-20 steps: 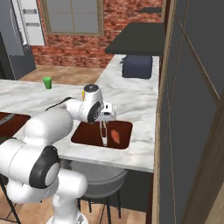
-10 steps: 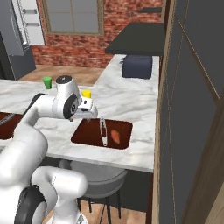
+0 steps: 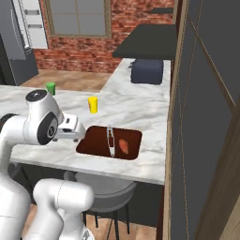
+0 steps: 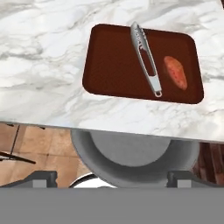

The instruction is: Gather the sweet potato and corn from the fridge and place them on a tray on the dining counter. Then gather the fish and steak from the fridge and place them on the other tray.

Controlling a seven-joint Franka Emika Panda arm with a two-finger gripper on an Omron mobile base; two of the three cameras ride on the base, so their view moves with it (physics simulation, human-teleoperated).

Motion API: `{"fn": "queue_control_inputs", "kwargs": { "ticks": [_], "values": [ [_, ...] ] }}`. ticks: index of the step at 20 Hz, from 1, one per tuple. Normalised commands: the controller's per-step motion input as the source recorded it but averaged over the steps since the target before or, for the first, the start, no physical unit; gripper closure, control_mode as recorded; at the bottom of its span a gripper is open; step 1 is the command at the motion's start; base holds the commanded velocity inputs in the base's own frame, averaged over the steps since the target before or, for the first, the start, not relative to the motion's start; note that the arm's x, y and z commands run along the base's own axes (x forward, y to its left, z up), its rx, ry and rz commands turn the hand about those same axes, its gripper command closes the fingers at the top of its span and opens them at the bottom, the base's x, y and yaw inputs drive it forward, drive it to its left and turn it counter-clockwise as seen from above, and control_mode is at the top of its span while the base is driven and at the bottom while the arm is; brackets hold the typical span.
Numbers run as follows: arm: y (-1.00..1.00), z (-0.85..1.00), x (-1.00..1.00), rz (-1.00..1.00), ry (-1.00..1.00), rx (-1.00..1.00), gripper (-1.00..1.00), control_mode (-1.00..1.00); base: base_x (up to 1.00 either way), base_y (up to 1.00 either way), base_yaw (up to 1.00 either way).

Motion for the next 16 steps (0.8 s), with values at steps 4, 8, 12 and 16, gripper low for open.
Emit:
{"fn": "queue_control_inputs", "kwargs": {
  "ticks": [4,8,12,16],
  "values": [
    [0.19,0.28,-1.00,0.00,-0.13,0.00,-1.00,-1.00,0.00,0.00,0.00],
    [0.08,0.23,-1.00,0.00,-0.14,0.00,-1.00,-1.00,0.00,0.00,0.00],
    [0.01,0.06,-0.99,0.00,-0.14,0.00,-1.00,-1.00,0.00,0.00,0.00],
    [0.01,0.00,-0.19,0.00,-0.01,0.00,-1.00,-1.00,0.00,0.00,0.00]
  ]
}}
